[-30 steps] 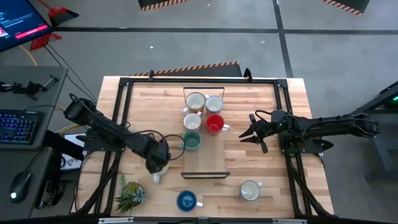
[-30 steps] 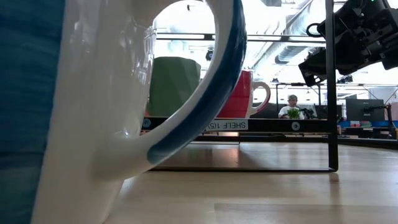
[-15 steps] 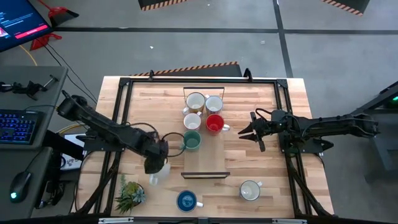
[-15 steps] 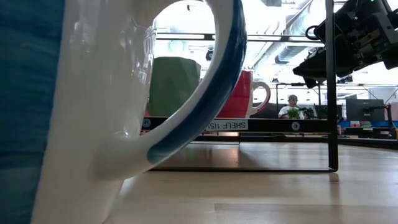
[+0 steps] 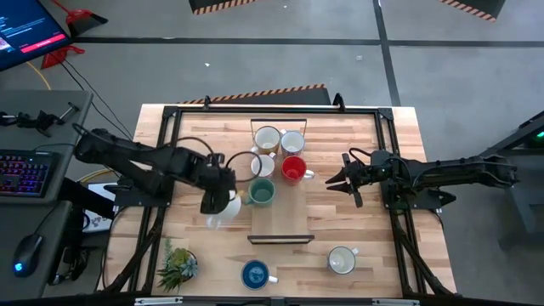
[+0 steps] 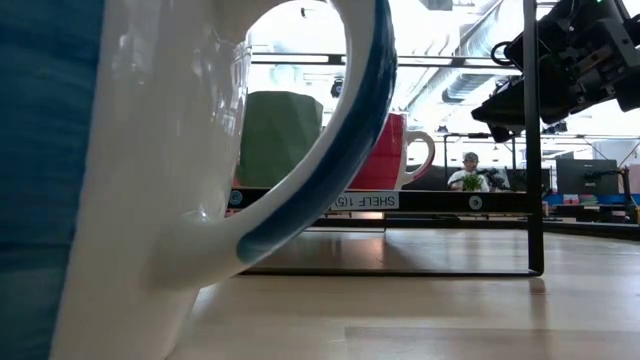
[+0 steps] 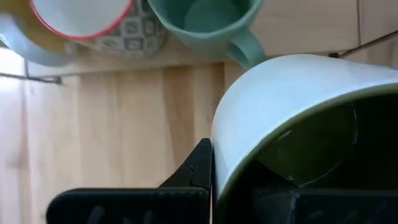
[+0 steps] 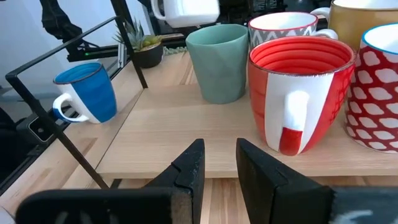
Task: Place coffee mugs
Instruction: Put the white mug on the shelf
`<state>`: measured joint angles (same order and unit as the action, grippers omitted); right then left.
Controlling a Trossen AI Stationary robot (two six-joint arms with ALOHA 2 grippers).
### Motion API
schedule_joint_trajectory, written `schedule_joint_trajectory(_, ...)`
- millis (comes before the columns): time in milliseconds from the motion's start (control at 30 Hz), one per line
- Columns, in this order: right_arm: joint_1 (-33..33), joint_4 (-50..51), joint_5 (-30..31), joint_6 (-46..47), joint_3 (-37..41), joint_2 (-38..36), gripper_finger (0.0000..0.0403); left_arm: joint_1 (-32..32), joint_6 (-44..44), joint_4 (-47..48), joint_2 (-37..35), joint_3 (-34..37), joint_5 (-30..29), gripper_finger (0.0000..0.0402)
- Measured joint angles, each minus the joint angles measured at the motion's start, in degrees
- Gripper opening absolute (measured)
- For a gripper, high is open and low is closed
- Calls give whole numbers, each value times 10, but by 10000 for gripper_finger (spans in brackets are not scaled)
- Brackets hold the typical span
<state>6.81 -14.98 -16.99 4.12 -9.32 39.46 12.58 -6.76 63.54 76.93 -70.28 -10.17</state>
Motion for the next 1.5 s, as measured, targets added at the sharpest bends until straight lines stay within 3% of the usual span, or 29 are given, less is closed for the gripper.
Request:
schedule_joint_trajectory(500, 0, 2, -1, -1, 0, 0, 73, 0, 68, -86, 58, -4, 85, 6)
schedule_joint_trajectory(900, 0, 2, -1, -3, 0, 0, 73, 25, 79, -160, 108, -5, 93, 6)
schedule_joint_trajectory(1500, 0, 2, -1, -1, 0, -1, 73, 23, 107, -168, 129, -19, 66, 6)
